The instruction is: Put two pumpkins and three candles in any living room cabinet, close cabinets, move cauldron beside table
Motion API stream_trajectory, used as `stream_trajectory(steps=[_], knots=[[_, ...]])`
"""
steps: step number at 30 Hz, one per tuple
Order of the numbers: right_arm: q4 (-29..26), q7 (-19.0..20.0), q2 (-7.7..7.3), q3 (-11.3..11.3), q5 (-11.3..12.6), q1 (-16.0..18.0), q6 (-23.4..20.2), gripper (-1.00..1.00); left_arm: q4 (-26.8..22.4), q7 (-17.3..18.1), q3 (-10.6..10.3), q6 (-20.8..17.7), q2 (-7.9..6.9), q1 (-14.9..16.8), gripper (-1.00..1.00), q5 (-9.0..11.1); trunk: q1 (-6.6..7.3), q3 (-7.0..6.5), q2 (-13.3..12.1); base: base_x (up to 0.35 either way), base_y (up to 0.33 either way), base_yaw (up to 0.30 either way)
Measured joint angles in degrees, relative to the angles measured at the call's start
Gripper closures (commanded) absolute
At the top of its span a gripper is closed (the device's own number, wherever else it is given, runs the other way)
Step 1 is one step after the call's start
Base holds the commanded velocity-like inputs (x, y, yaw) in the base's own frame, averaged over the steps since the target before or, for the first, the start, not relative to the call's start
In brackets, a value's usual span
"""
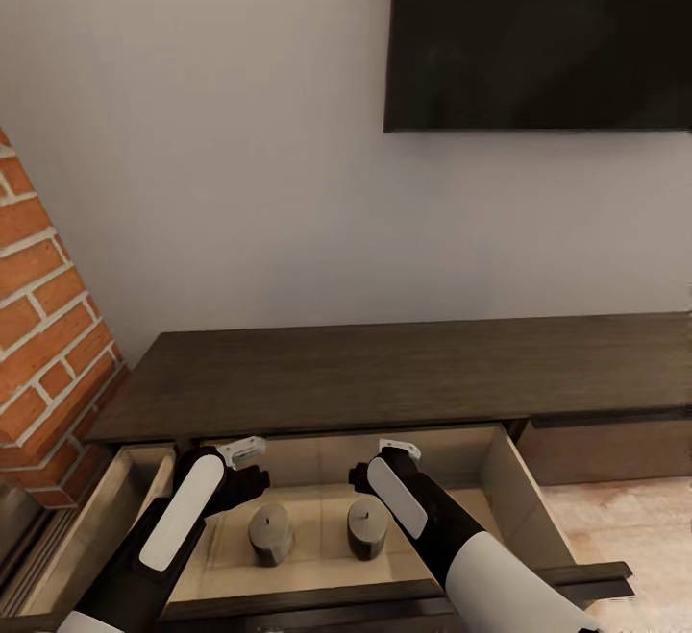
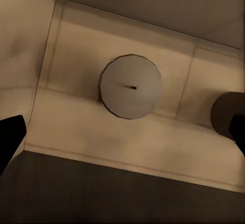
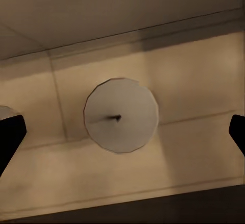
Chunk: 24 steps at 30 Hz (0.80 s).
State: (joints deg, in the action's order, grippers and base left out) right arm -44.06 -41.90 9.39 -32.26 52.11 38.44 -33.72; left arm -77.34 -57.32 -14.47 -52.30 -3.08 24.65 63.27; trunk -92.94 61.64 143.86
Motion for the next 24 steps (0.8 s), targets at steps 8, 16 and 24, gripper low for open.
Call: stream_trajectory(steps=[8, 16, 24], knots=[[-0.1, 0.01, -0.05, 0.07, 0.11, 0.0, 0.0, -1.0, 0.0, 0.0, 0.0, 0.08, -0.16, 0.0, -1.0, 0.17, 0.23, -1.78, -0.11, -0.034, 0.0, 0.0], [-1.99, -0.06, -0.02, 0.04, 0.12, 0.0, 0.0, -1.0, 0.01, 0.2, 0.06, 0.08, -0.26, 0.0, -1.0, 0.13, 0.44, -3.55, -0.21, -0.001, 0.0, 0.0], [-2.69, 0.0, -0.05, 0.07, 0.12, 0.0, -0.01, -1.0, 0.04, 0.2, 0.04, 0.08, -0.3, 0.0, -1.0, 0.11, 0.63, -5.32, -0.32, -0.048, 0.0, 0.0]])
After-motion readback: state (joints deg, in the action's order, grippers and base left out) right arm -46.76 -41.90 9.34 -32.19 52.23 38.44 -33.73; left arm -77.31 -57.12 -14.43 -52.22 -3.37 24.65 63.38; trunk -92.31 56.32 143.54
